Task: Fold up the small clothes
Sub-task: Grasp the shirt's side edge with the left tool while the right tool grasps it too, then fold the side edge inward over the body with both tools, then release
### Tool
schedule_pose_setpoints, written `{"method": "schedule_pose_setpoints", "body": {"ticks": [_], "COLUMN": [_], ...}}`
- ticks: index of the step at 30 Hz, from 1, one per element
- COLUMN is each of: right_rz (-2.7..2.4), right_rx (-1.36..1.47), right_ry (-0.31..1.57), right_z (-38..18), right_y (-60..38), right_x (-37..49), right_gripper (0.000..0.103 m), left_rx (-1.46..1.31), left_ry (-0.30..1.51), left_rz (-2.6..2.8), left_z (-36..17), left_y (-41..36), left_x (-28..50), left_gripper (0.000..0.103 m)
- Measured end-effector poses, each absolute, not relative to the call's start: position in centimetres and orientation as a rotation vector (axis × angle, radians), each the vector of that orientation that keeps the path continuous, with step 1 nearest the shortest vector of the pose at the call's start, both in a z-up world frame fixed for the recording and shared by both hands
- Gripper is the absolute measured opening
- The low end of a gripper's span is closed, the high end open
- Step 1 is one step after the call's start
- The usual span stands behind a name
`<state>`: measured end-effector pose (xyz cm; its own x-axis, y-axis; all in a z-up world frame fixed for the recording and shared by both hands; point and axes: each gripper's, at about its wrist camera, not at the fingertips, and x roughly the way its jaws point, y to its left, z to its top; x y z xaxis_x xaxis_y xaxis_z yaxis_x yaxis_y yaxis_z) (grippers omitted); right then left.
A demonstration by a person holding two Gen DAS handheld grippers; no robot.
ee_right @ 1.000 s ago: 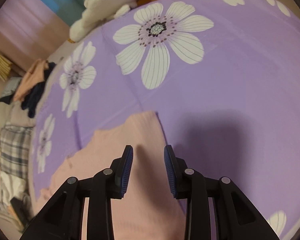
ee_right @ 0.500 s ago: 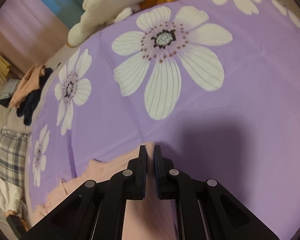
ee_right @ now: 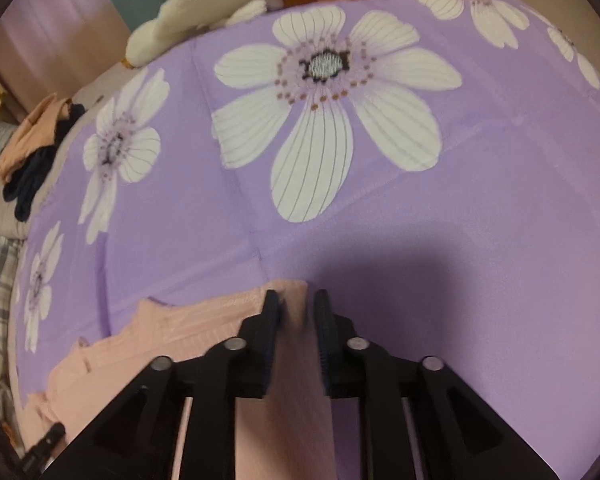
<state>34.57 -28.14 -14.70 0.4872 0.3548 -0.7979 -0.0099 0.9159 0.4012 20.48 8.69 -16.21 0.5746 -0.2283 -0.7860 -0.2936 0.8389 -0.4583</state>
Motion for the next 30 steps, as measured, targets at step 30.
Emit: {"method": "schedule_pose_setpoints", "body": {"ticks": [30], "right_rz": [0.211], "right_rx": [0.32], "right_ry": [1.136], "right_z": [-16.6], "right_y": [-27.7], "right_x": [25.2], "right_gripper": [0.009], "left_rx": [-0.596], "left_ry": [1.023], "left_rz": [0.03], "left_z": [-17.4], "left_y": [7.7], "left_x": [18.0], "left_gripper": [0.009]}}
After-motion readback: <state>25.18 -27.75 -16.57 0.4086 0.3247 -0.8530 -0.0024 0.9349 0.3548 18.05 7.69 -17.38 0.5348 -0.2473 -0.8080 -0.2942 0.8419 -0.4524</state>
